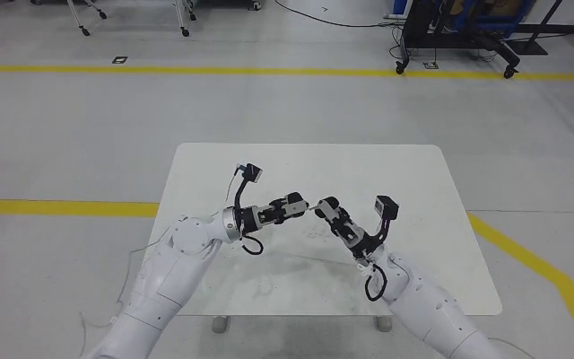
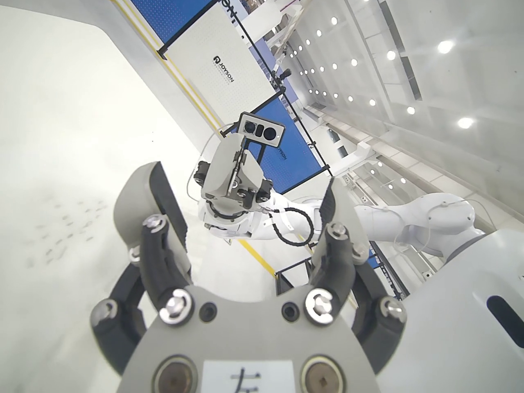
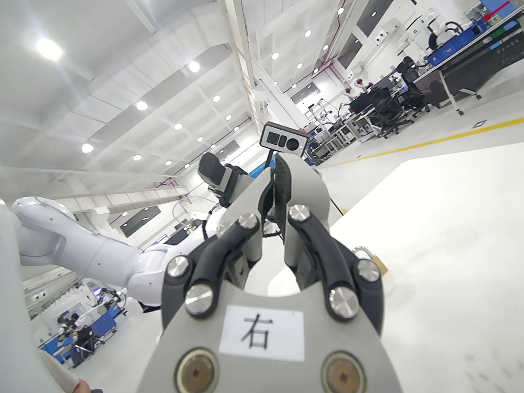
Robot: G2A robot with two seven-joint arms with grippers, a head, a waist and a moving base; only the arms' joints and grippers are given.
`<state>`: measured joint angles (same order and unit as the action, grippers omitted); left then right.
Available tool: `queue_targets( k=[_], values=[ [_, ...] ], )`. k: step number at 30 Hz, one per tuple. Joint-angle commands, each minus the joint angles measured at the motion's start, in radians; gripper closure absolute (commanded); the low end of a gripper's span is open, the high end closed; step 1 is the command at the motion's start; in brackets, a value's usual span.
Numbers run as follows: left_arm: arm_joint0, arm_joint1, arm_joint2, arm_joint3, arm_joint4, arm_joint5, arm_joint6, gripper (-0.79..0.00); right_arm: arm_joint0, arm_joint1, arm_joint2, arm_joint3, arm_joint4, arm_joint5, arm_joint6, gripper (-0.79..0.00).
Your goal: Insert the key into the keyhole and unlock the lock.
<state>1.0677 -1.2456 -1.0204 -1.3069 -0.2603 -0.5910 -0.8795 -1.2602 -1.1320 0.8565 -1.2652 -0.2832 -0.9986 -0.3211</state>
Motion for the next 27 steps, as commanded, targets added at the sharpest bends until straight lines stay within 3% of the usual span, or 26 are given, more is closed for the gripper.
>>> queue_targets(
  k=[1,4,9,22,27],
  values=[
    [-0.002,-0.001,0.006,0.002,-0.005,-0.001,0.0,-0.508,0.002,-0.003,-0.004,0.002,0.026,-0.002,0.03,0.0],
    [-0.005,-0.003,0.011,0.008,-0.016,-0.003,-0.004,-0.385,0.007,-0.007,-0.004,0.008,0.056,-0.001,0.066,0.0],
    [-0.011,-0.003,0.02,0.013,0.021,0.01,0.01,-0.413,0.007,-0.016,0.0,0.02,0.084,-0.009,0.096,0.0],
    [-0.019,-0.002,0.028,0.018,0.057,0.022,0.018,-0.203,0.026,-0.038,0.035,0.066,0.081,-0.004,0.126,0.0],
    [-0.023,-0.002,0.032,0.021,0.061,0.025,0.018,-0.169,0.026,-0.047,0.043,0.07,0.074,0.0,0.136,0.0]
  ],
)
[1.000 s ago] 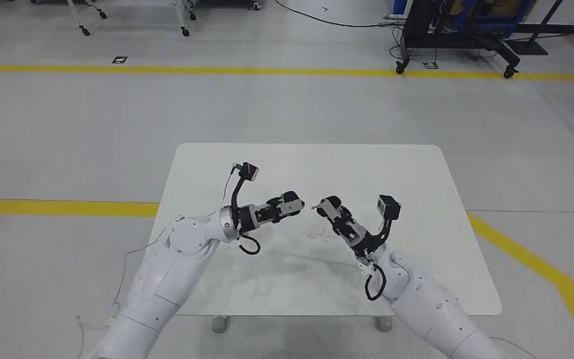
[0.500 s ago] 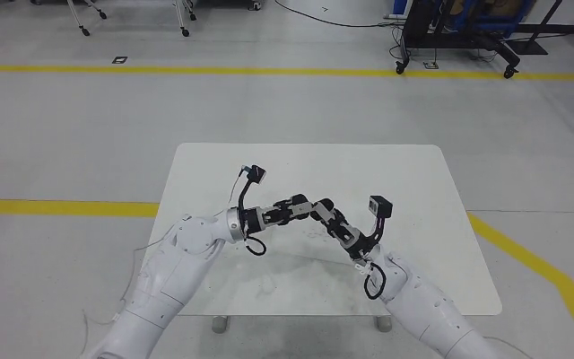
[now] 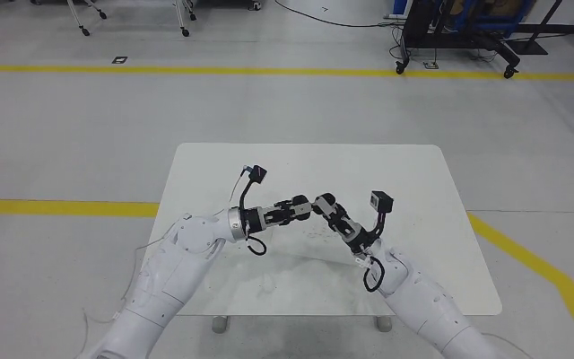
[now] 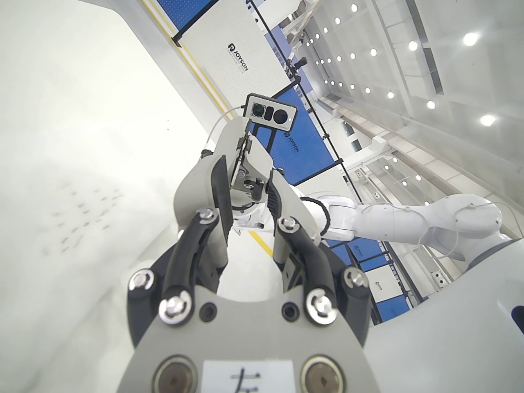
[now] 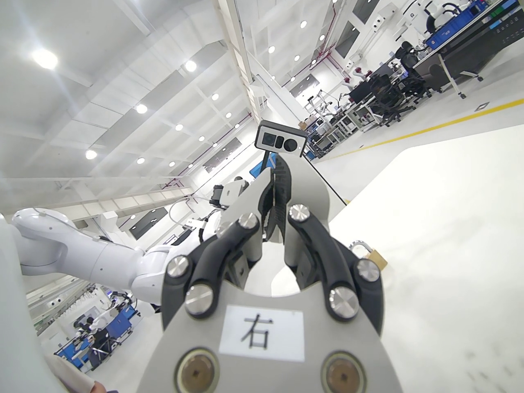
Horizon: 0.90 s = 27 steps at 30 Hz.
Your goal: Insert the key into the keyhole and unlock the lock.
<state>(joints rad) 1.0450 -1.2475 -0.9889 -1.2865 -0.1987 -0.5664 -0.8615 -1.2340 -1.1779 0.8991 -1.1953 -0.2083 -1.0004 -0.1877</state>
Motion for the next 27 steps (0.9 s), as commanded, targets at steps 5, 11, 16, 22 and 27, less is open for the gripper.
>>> queue_targets(
  k=[5,11,16,22,27],
  values=[
    [-0.004,0.0,0.003,0.004,0.005,0.003,0.001,-0.092,-0.001,-0.009,0.008,0.003,-0.004,0.002,0.013,0.0],
    [-0.005,0.001,0.002,0.008,0.027,0.024,0.023,0.0,-0.008,-0.017,0.021,0.006,-0.008,-0.003,0.023,0.0],
    [-0.002,0.002,-0.001,0.004,0.04,0.03,0.041,0.0,-0.015,-0.02,0.035,0.005,-0.026,-0.004,0.037,0.0],
    [0.001,0.003,-0.001,-0.002,0.045,0.029,0.042,0.0,-0.026,-0.025,0.056,-0.01,-0.039,0.008,0.035,-0.785],
    [0.009,0.006,-0.013,-0.009,0.051,0.024,0.072,0.0,-0.026,-0.025,0.056,-0.01,-0.039,0.008,0.035,-0.785]
  ],
)
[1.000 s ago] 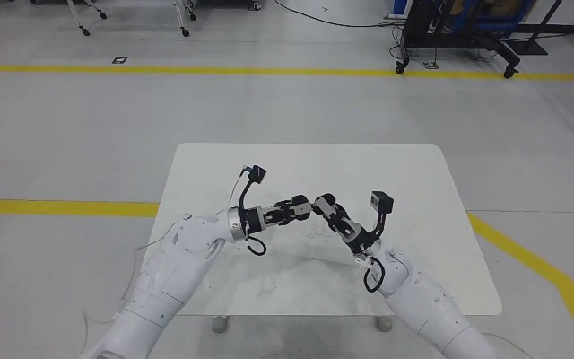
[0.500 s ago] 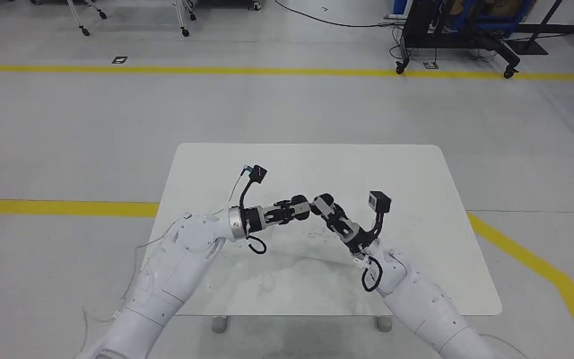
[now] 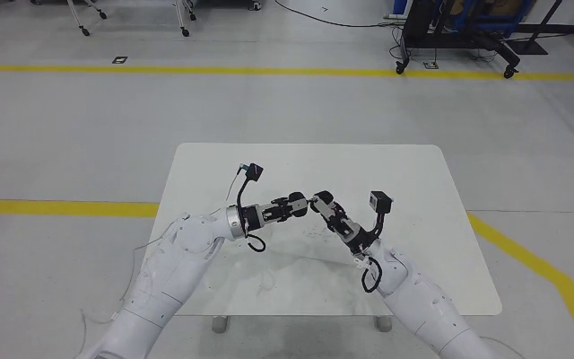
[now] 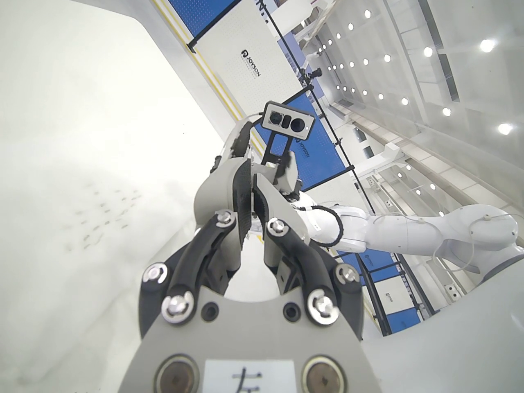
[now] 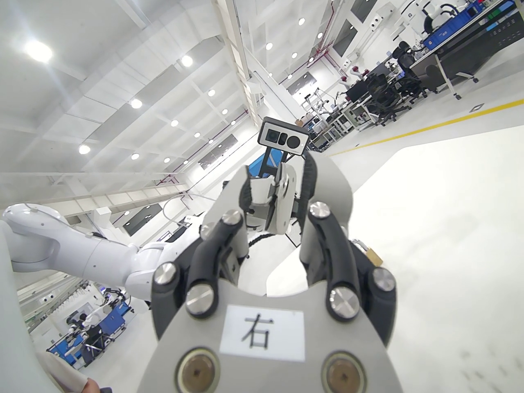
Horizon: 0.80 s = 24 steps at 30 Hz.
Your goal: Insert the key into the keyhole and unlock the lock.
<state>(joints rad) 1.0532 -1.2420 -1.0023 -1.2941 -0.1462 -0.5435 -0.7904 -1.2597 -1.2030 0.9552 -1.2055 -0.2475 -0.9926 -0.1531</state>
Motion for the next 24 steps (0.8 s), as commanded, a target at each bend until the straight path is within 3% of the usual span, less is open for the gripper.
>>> queue_targets(
  k=[1,17,24],
  values=[
    [0.001,0.0,0.0,-0.001,-0.001,0.001,0.001,0.0,0.0,0.0,0.0,0.0,0.0,0.0,0.0,-0.785],
    [0.001,0.0,0.0,-0.001,-0.001,0.001,0.001,0.0,0.0,0.0,0.0,0.0,0.0,0.0,0.0,-0.785],
    [0.006,0.005,0.012,-0.037,0.067,0.032,-0.03,0.0,-0.004,0.036,0.09,-0.08,-0.237,-0.02,0.108,-0.785]
  ],
)
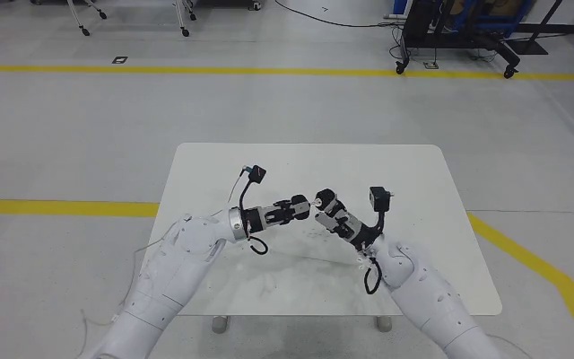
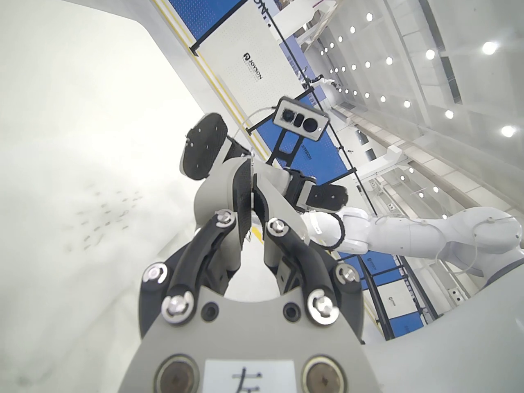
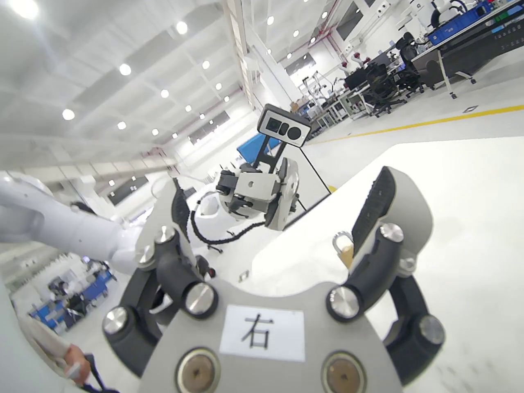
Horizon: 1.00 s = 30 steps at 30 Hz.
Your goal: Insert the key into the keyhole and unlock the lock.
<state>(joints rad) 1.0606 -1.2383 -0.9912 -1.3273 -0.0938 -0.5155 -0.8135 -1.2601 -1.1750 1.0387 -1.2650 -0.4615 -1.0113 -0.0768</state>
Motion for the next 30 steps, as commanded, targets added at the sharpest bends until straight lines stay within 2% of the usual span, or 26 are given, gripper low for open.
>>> queue_targets(
  k=[1,6,11,14,17,18,21,30],
  values=[
    [-0.002,0.002,0.003,-0.007,0.026,0.006,-0.016,0.0,-0.006,0.021,0.027,-0.035,-0.031,-0.001,0.067,-0.785],
    [-0.016,0.005,0.022,-0.016,0.055,-0.013,-0.081,0.0,-0.035,0.094,0.121,-0.103,0.069,-0.001,0.268,-0.785],
    [-0.026,0.006,0.031,-0.012,0.057,-0.041,-0.101,0.0,-0.044,0.147,0.138,-0.146,0.244,-0.001,0.516,-0.77],
    [-0.031,0.009,0.03,-0.012,0.075,-0.062,-0.112,0.0,-0.03,0.165,0.132,-0.133,0.322,-0.001,0.63,-0.668],
    [-0.036,0.012,0.032,-0.016,0.101,-0.086,-0.13,0.0,-0.009,0.177,0.111,-0.117,0.374,-0.001,0.733,-0.449],
    [-0.038,0.013,0.034,-0.015,0.105,-0.09,-0.136,0.0,0.0,0.181,0.102,-0.12,0.393,-0.001,0.77,-0.4],
    [-0.041,0.014,0.04,-0.011,0.104,-0.093,-0.144,0.0,0.018,0.19,0.081,-0.119,0.512,-0.001,0.859,-0.372],
    [-0.053,0.016,0.054,0.001,0.087,-0.104,-0.15,0.0,0.056,0.218,0.022,-0.105,0.579,-0.001,0.885,-0.326]
  ],
)
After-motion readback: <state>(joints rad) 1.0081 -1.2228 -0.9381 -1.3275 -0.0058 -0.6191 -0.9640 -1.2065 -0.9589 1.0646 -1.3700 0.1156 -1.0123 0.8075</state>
